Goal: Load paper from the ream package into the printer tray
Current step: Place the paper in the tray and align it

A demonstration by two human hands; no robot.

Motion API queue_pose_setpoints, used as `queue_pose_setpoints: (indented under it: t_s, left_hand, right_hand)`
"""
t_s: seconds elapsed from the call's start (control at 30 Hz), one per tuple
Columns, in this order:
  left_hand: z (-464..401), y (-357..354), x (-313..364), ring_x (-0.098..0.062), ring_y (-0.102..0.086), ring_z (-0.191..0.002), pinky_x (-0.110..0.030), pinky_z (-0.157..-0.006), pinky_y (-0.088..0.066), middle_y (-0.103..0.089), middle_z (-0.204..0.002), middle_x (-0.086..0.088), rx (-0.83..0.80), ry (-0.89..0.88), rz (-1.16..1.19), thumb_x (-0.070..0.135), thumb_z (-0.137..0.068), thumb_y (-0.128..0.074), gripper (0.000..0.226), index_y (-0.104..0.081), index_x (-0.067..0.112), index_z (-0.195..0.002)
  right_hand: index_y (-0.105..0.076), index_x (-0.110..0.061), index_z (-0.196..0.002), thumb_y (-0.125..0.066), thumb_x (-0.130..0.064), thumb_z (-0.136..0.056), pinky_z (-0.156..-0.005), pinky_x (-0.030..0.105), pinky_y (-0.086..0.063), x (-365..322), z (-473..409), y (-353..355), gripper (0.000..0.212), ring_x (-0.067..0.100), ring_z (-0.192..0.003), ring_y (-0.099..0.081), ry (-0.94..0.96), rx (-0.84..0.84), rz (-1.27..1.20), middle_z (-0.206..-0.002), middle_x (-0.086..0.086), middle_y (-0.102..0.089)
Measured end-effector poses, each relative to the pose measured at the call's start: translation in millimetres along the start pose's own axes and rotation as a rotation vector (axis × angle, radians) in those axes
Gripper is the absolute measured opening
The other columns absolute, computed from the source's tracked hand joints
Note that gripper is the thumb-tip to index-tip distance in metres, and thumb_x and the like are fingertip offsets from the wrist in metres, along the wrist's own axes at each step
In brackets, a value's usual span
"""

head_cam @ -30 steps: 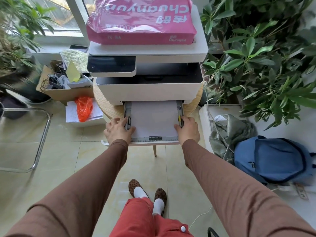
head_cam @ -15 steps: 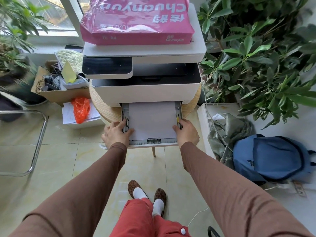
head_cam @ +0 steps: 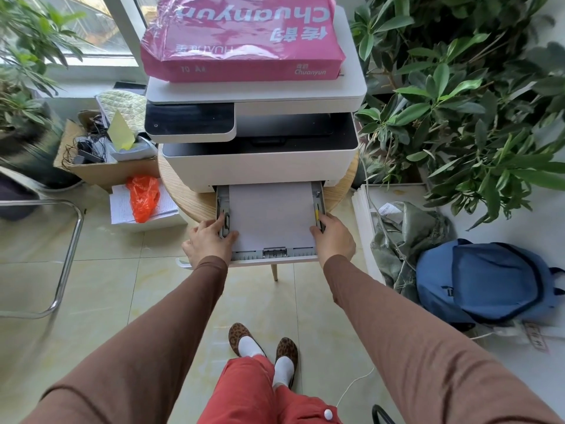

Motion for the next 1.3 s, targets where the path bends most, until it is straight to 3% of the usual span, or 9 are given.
queue_pose_setpoints:
  t_s: [0.23,0.4,0.6,0.73,0.9,1.1,1.3]
  left_hand:
    - [-3,2,-2,-0.026,-0.041,-0.134,-0.044,-0.102,-0.033,-0.055,-0.145,0.004,-0.063,-0.035,0.007,0.051,-0.085,-0.062,0.062,-0.049,0.042,-0.145]
    - [0,15,-3,-0.032,-0.039,-0.135,-0.044,-0.109,-0.034,-0.05,-0.15,-0.005,-0.106,-0.135,0.069,0.051,-0.082,-0.07,0.077,-0.044,0.029,-0.152]
    - [23,34,-21,-0.028,-0.036,-0.141,-0.047,-0.11,-0.032,-0.041,-0.156,-0.001,-0.128,-0.37,-0.221,0.085,-0.069,-0.057,0.109,-0.026,0.03,-0.158]
    - [22,34,-31,-0.027,-0.032,-0.144,-0.044,-0.112,-0.029,-0.033,-0.162,0.0,-0.159,-0.443,-0.381,0.073,-0.069,-0.07,0.118,-0.011,0.029,-0.161]
    - [11,40,-29,-0.028,-0.031,-0.144,-0.044,-0.112,-0.029,-0.03,-0.162,-0.002,-0.123,-0.395,-0.408,0.072,-0.066,-0.073,0.125,-0.005,0.028,-0.162]
    - [-13,53,-13,-0.033,-0.03,-0.144,-0.046,-0.114,-0.027,-0.033,-0.16,-0.01,0.005,-0.197,-0.183,0.062,-0.065,-0.08,0.132,0.001,0.022,-0.161]
    - [-48,57,-4,-0.037,-0.039,-0.136,-0.048,-0.111,-0.033,-0.047,-0.147,-0.019,0.065,-0.008,0.031,0.059,-0.064,-0.084,0.141,0.01,0.019,-0.16]
  right_hand:
    - [-0.054,-0.025,-0.141,-0.059,-0.031,-0.094,-0.075,0.032,-0.043,-1,-1,5,0.048,0.026,-0.111,-0.062,0.059,-0.081,0.013,-0.128,0.002,-0.066]
    - [-0.034,-0.02,-0.151,-0.051,-0.057,-0.095,-0.082,0.041,-0.051,4,6,15,0.069,0.031,-0.122,-0.053,0.217,-0.154,0.193,-0.145,0.006,-0.053]
    - [-0.016,-0.017,-0.159,-0.047,-0.091,-0.068,-0.117,0.043,-0.032,28,20,36,0.121,0.024,-0.142,-0.037,0.43,-0.216,0.435,-0.157,0.003,-0.04]
    - [-0.011,-0.012,-0.159,-0.071,-0.076,-0.066,-0.12,0.043,-0.026,32,15,35,0.128,0.025,-0.146,-0.031,0.452,-0.21,0.493,-0.159,0.008,-0.037]
    - [-0.016,-0.012,-0.157,-0.079,-0.071,-0.06,-0.12,0.043,-0.027,30,7,37,0.13,0.025,-0.147,-0.03,0.414,-0.178,0.44,-0.158,0.008,-0.037]
    - [-0.007,-0.011,-0.159,-0.084,-0.06,-0.063,-0.119,0.043,-0.027,13,-24,42,0.132,0.025,-0.15,-0.023,0.225,-0.066,0.272,-0.165,0.009,-0.024]
    - [0.006,-0.022,-0.157,-0.088,-0.053,-0.06,-0.112,0.05,-0.036,-11,-60,41,0.139,0.031,-0.144,-0.032,0.11,-0.036,0.11,-0.156,0.013,-0.039]
Point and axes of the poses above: each hand's wrist, its own z-axis away from the middle knuckle, its own y-axis out of the back of the hand, x = y × z, the point moved 3 cm from there along -z, towards the middle knuckle
